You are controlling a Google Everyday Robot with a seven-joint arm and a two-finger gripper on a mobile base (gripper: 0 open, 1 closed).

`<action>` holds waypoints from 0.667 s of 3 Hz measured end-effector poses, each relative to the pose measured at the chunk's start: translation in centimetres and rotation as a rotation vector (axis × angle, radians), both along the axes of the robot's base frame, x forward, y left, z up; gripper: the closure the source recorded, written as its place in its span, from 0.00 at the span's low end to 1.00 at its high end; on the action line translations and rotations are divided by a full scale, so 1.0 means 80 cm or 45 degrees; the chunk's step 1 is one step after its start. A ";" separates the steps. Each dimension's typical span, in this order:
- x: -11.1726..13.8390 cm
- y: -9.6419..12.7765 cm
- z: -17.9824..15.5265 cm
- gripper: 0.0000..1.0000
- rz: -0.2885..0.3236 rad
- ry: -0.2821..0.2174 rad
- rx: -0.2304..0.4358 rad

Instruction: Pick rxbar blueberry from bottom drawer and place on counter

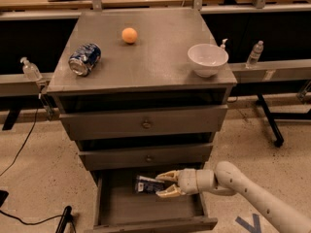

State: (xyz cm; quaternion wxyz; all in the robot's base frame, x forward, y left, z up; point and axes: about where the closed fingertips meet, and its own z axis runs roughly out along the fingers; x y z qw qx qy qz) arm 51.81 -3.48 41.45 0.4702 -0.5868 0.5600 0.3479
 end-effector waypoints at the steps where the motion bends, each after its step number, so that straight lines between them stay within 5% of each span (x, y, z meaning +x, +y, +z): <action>1: -0.021 0.012 0.070 1.00 0.092 -0.074 0.007; 2: -0.028 0.021 0.146 1.00 0.150 -0.148 -0.019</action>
Offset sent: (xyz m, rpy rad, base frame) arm -0.0182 0.0148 0.2161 -0.0827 -0.2117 0.1616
